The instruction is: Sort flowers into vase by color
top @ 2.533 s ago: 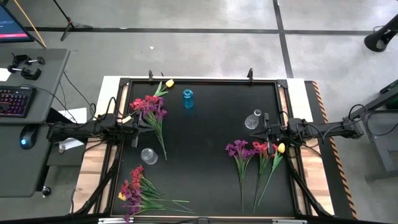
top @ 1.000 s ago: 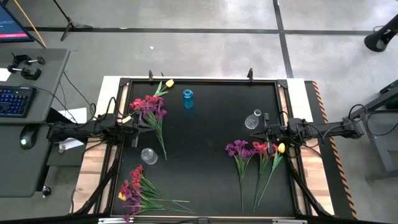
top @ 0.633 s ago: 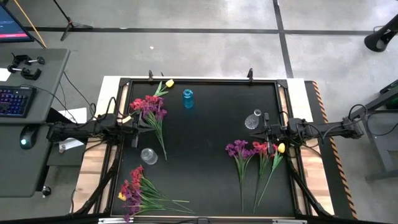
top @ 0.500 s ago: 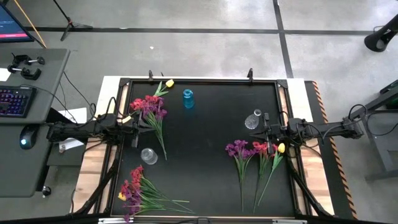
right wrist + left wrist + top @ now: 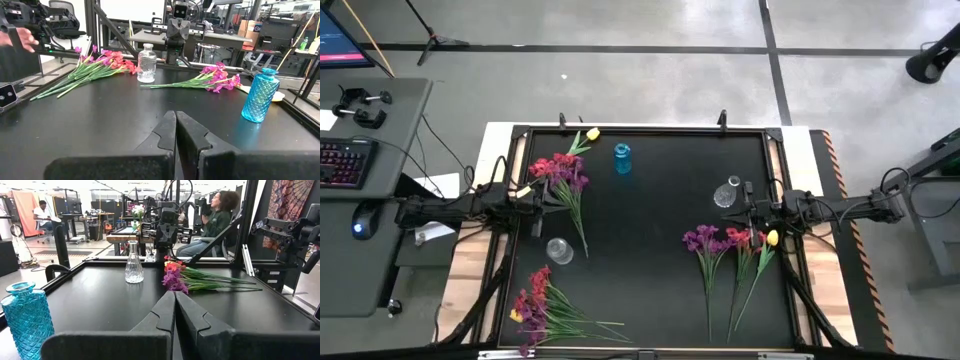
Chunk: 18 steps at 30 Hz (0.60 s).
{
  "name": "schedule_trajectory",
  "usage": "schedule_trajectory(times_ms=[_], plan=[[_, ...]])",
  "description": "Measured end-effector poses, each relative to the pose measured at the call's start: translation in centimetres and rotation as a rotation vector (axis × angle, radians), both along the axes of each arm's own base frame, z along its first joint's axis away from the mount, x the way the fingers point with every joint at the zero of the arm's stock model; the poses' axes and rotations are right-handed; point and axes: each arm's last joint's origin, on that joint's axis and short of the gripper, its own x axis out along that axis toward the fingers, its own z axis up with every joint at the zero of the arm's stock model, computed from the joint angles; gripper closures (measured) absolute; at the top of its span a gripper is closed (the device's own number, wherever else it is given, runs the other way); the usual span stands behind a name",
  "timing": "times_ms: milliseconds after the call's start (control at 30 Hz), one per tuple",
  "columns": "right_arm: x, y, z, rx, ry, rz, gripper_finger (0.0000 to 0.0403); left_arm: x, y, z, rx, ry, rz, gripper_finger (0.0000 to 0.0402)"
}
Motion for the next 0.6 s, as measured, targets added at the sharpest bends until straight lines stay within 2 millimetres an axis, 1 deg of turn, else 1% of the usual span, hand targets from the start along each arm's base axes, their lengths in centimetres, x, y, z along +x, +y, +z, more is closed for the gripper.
schedule_trajectory(times_ms=[333,533,600], plan=[[0.0,0.0,0.01,-0.006,-0.001,0.0,0.0402,0.0,0.0,0.0,0.0,0.0,0.0,0.0402],[0.01,-0.06,0.04,-0.249,-0.016,-0.004,0.0402,0.0,0.0,0.0,0.0,0.0,0.0,0.0402],[0.01,-0.05,0.08,-0.263,-0.022,-0.001,0.0402,0.0,0.0,0.0,0.0,0.0,0.0,0.0401]])
